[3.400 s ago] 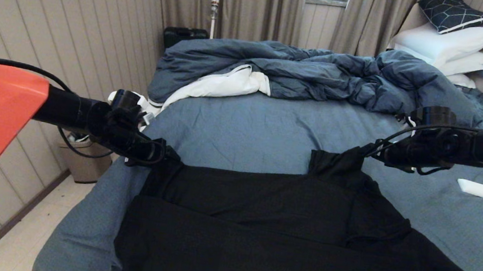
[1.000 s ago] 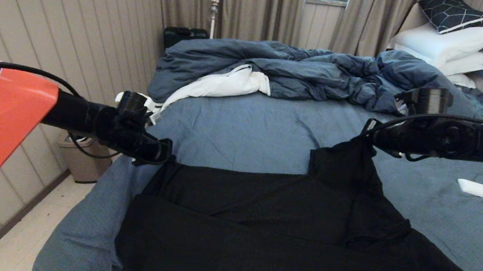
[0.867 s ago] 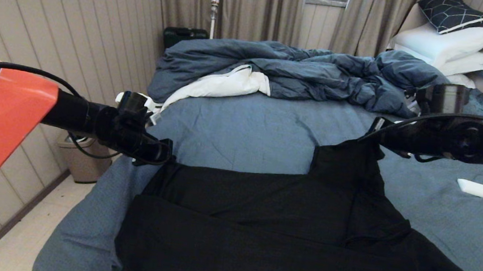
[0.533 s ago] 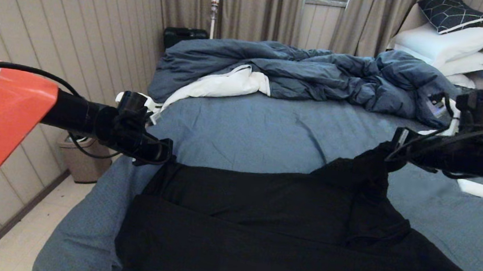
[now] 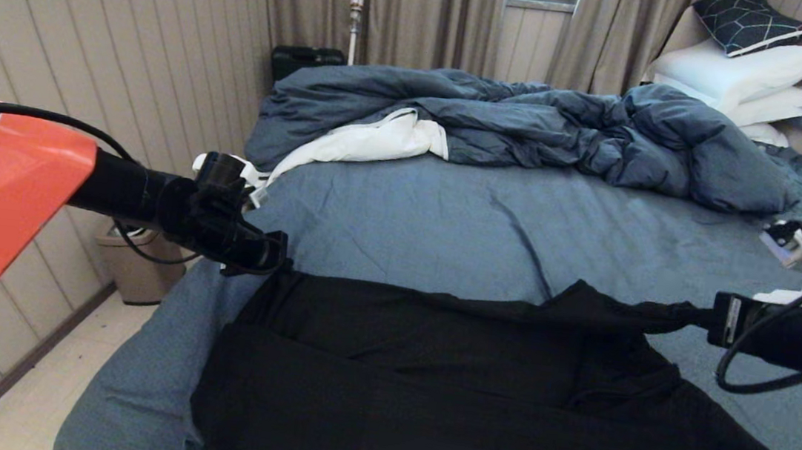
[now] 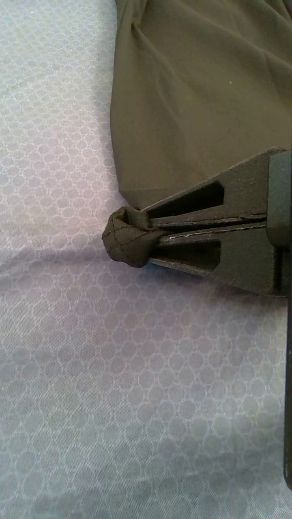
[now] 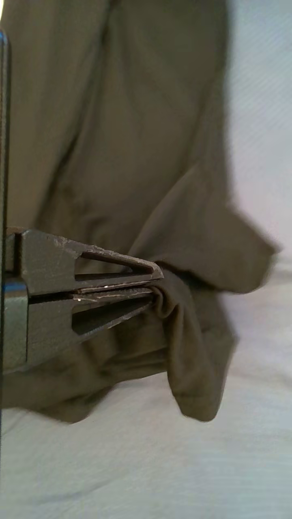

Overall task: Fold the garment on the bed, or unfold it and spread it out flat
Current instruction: Fold the black T-shirt

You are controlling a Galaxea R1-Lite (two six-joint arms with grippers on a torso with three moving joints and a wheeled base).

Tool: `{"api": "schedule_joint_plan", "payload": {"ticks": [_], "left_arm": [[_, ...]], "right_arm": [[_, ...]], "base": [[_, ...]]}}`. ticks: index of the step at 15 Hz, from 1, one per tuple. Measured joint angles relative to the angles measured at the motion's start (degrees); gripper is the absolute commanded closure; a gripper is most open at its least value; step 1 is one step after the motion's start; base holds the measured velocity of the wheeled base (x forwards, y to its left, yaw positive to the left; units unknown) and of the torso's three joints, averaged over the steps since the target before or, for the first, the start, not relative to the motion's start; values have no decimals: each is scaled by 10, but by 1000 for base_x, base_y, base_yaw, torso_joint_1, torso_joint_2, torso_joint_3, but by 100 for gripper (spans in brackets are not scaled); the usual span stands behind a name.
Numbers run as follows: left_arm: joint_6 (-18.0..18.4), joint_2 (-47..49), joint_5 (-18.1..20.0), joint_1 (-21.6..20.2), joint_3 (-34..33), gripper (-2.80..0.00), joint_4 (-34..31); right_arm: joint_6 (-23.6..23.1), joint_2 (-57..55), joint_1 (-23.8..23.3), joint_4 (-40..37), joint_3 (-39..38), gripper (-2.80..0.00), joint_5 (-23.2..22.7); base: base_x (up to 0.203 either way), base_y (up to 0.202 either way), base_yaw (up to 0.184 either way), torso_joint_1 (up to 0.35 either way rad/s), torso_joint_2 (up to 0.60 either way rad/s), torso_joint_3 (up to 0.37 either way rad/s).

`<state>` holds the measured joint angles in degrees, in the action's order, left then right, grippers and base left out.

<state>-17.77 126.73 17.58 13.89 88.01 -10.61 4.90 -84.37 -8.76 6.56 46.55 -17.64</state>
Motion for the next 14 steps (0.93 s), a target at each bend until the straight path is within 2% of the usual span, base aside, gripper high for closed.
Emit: {"api": "schedule_joint_plan", "payload": {"ticks": [5,6,9,14], "left_arm": [[0,1,0,0,1,0,0],[-1,1,0,0,1,0,0],[-1,1,0,0,1,0,0],[-1,2,0,0,1,0,0]], "right_arm": [[-37,1,-11,12,-84,0,-2],[-40,-4,-11,22,-99,-280,-1],[-53,-14,-11,51,-128,-280,-1],[-65,-16,-11,53,-134,-280,0]], "base": [[0,0,0,0,0,0],[0,0,0,0,0,0],[0,0,0,0,0,0],[0,0,0,0,0,0]]}}
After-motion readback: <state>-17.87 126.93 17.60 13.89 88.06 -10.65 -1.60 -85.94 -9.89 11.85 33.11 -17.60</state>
